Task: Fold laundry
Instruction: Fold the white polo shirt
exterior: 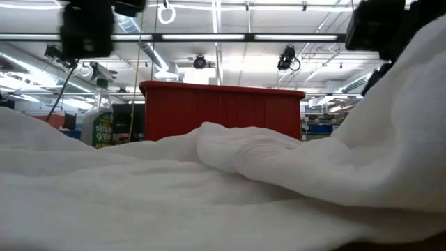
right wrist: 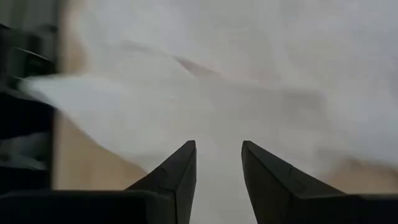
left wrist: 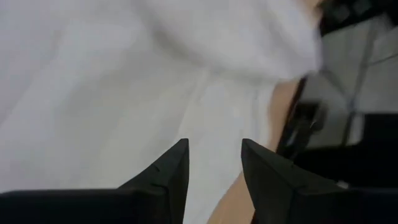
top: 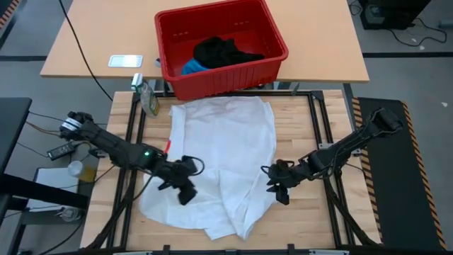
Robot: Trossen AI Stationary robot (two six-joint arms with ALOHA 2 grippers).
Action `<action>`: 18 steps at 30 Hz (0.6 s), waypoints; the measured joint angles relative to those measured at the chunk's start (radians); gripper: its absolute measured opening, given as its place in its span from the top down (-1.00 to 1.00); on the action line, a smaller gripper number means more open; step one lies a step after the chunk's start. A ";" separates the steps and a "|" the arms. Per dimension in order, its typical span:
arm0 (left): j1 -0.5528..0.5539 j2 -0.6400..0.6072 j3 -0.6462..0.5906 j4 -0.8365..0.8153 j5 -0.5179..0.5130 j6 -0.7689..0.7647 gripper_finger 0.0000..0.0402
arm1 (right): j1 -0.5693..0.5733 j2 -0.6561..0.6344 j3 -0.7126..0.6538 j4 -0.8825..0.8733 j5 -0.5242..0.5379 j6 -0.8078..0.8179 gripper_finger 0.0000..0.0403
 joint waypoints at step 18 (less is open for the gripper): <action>0.093 0.251 0.000 0.562 0.015 0.045 0.29 | -0.052 -0.005 0.000 -0.004 0.068 -0.209 -0.04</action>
